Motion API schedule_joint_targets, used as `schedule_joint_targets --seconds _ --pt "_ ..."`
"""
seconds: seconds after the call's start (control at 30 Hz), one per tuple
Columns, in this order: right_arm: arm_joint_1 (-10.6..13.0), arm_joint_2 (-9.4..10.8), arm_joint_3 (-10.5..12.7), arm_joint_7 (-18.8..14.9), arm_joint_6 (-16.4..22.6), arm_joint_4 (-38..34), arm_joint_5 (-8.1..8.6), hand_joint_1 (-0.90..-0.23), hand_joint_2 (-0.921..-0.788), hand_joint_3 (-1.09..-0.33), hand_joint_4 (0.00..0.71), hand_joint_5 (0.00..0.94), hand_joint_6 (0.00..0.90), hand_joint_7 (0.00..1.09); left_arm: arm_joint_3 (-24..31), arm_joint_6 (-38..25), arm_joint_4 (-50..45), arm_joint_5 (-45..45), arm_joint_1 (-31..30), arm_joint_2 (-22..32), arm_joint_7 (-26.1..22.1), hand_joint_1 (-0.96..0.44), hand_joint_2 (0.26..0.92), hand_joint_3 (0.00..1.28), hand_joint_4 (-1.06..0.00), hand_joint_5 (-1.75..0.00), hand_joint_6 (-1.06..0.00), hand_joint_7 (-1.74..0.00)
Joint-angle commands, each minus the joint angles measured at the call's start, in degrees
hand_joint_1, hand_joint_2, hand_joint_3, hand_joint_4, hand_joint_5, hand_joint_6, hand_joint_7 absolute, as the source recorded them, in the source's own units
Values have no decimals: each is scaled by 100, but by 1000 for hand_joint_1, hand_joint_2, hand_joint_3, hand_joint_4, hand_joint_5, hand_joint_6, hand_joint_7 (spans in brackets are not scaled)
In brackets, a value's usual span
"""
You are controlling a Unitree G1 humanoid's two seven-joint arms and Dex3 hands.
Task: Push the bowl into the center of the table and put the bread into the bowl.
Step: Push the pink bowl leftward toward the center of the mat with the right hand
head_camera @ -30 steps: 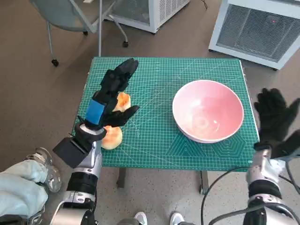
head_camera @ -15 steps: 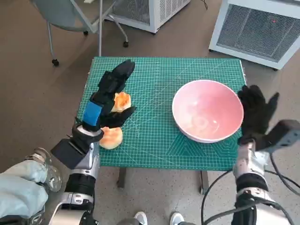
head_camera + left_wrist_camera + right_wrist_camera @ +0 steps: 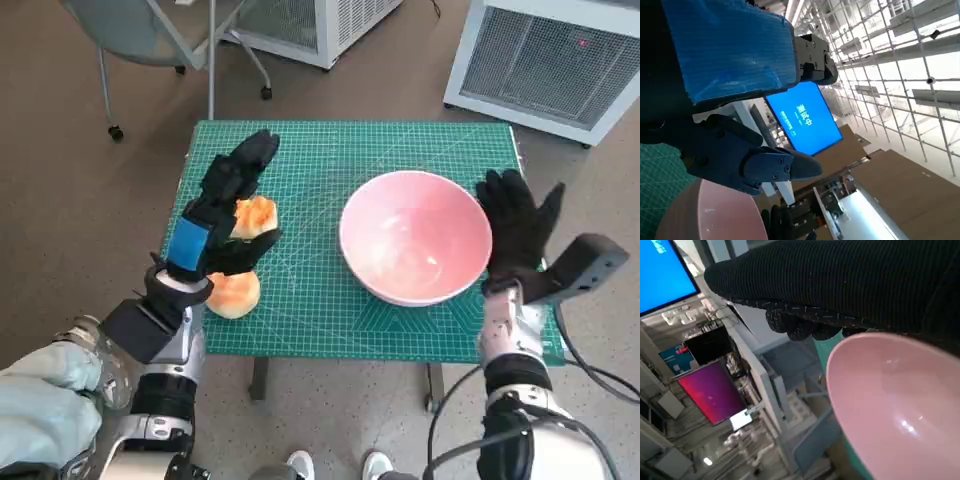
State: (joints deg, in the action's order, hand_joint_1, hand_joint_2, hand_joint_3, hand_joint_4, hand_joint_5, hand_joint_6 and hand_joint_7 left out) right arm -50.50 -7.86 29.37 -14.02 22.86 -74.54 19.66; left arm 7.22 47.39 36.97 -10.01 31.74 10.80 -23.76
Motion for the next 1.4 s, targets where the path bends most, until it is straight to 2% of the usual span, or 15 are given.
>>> schedule_joint_targets --seconds 0.03,0.5,0.77,0.97,1.17,1.4 --pt "-117 156 54 -62 -156 -89 53 -546 -921 -952 -1 -1 19 307 34 -79 -148 -80 -133 59 -8 -572 921 334 -273 -3 -138 -363" --pt "-306 401 28 -3 -331 -141 13 -567 -921 -923 -1 -1 4 304 73 -248 -360 -120 -310 92 15 -578 921 337 -273 -2 -147 -348" --pt "-377 533 158 58 -528 -164 130 -570 -921 -889 0 0 22 311 71 -270 -374 -91 -352 87 51 -580 921 338 -274 -2 -153 -341" --pt "-405 604 239 108 -636 -175 134 -565 -921 -867 8 3 56 321 68 -279 -397 -68 -379 84 82 -580 921 338 -275 -2 -156 -335" --pt "-388 558 238 113 -648 -168 74 -565 -921 -842 5 1 63 314 53 -274 -440 -43 -421 75 126 -579 921 342 -275 -2 -159 -330" --pt "-385 384 134 -25 -478 -104 -53 -561 -921 -837 10 3 54 301 85 -261 -407 -79 -433 106 128 -590 921 345 -278 -3 -161 -324"
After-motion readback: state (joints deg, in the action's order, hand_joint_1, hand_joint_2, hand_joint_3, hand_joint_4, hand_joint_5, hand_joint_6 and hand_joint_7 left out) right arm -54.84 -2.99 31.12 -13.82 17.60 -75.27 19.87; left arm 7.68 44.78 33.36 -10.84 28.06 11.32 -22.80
